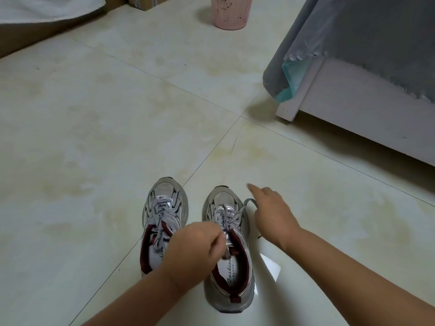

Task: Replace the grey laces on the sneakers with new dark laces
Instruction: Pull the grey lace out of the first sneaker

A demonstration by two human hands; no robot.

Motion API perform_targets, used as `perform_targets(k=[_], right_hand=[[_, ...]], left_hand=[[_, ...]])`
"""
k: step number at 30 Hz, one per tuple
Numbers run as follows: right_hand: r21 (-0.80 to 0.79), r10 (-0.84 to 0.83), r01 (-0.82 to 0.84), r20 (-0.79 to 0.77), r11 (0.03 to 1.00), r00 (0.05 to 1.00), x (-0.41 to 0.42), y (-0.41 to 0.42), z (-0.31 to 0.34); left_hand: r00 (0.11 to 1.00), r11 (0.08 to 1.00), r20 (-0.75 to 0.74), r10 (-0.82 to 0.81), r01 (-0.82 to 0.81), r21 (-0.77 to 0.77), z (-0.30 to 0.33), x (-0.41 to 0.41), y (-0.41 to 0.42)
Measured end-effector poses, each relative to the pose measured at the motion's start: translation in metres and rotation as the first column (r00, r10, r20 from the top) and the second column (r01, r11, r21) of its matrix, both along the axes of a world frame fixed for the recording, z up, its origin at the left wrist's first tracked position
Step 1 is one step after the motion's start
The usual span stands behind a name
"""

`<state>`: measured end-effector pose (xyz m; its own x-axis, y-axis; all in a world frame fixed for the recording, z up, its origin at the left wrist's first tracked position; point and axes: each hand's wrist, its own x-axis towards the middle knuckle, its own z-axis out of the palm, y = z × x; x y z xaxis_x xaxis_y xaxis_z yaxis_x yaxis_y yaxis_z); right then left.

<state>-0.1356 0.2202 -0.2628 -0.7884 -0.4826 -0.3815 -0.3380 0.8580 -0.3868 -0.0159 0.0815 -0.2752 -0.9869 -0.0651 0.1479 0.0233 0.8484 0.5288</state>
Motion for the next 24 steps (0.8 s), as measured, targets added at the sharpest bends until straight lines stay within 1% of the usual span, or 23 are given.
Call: perform_targets(k=[1, 2, 3, 4, 5, 6, 8, 10, 12, 14, 16, 18, 19, 21, 24], right_hand=[[-0.075, 0.068, -0.068, 0.0, 0.995, 0.998, 0.003, -0.006, 0.001], [-0.115, 0.146, -0.144, 0.009, 0.983, 0.989, 0.007, -0.011, 0.001], [-0.125, 0.219, -0.214, 0.025, 0.969, 0.975, 0.01, -0.017, -0.001], [-0.114, 0.277, -0.271, 0.048, 0.956, 0.96, 0.012, -0.021, -0.004], [-0.106, 0.316, -0.308, 0.071, 0.945, 0.946, 0.013, -0.025, -0.007], [-0.12, 0.33, -0.319, 0.091, 0.94, 0.94, 0.014, -0.027, -0.009], [-0.175, 0.262, -0.236, 0.14, 0.956, 0.955, 0.011, -0.028, -0.005], [-0.186, 0.153, -0.113, 0.218, 0.976, 0.964, 0.008, -0.025, -0.001], [-0.185, 0.084, -0.047, 0.201, 0.982, 0.976, 0.008, -0.024, 0.001], [-0.171, 0.07, -0.048, 0.125, 0.984, 0.99, 0.011, -0.026, 0.001], [-0.076, 0.184, -0.18, 0.046, 0.981, 0.982, 0.014, -0.031, -0.001], [0.011, 0.324, -0.324, -0.013, 0.946, 0.946, 0.012, -0.035, -0.005], [0.044, 0.364, -0.363, -0.038, 0.931, 0.931, 0.011, -0.036, -0.005], [0.07, 0.391, -0.386, -0.063, 0.92, 0.918, 0.009, -0.036, -0.008], [0.087, 0.39, -0.385, -0.051, 0.919, 0.919, 0.014, -0.037, -0.015]], left_hand=[[0.994, 0.995, 0.043, 0.103, -0.103, -0.003, -0.002, -0.004, 0.0], [0.972, 0.978, 0.124, 0.201, -0.207, 0.034, -0.004, -0.008, 0.0], [0.933, 0.944, 0.204, 0.296, -0.318, 0.084, -0.006, -0.011, -0.001], [0.893, 0.914, 0.297, 0.338, -0.386, 0.121, -0.006, -0.013, -0.001], [0.875, 0.897, 0.366, 0.316, -0.402, 0.186, -0.009, -0.016, -0.001], [0.884, 0.883, 0.383, 0.266, -0.383, 0.271, -0.011, -0.017, -0.001], [0.921, 0.854, 0.339, 0.193, -0.328, 0.405, -0.011, -0.015, -0.002], [0.939, 0.826, 0.281, 0.2, -0.316, 0.467, -0.01, -0.011, -0.005], [0.937, 0.831, 0.252, 0.241, -0.333, 0.445, -0.008, -0.009, -0.006], [0.904, 0.836, 0.32, 0.283, -0.396, 0.379, -0.009, -0.01, -0.005], [0.866, 0.81, 0.406, 0.291, -0.449, 0.377, -0.012, -0.012, -0.002], [0.844, 0.789, 0.461, 0.273, -0.471, 0.396, -0.015, -0.011, 0.002], [0.833, 0.779, 0.484, 0.268, -0.483, 0.4, -0.015, -0.012, 0.003], [0.813, 0.762, 0.51, 0.28, -0.511, 0.397, -0.014, -0.012, 0.004], [0.804, 0.744, 0.518, 0.293, -0.532, 0.405, -0.015, -0.013, 0.005]])
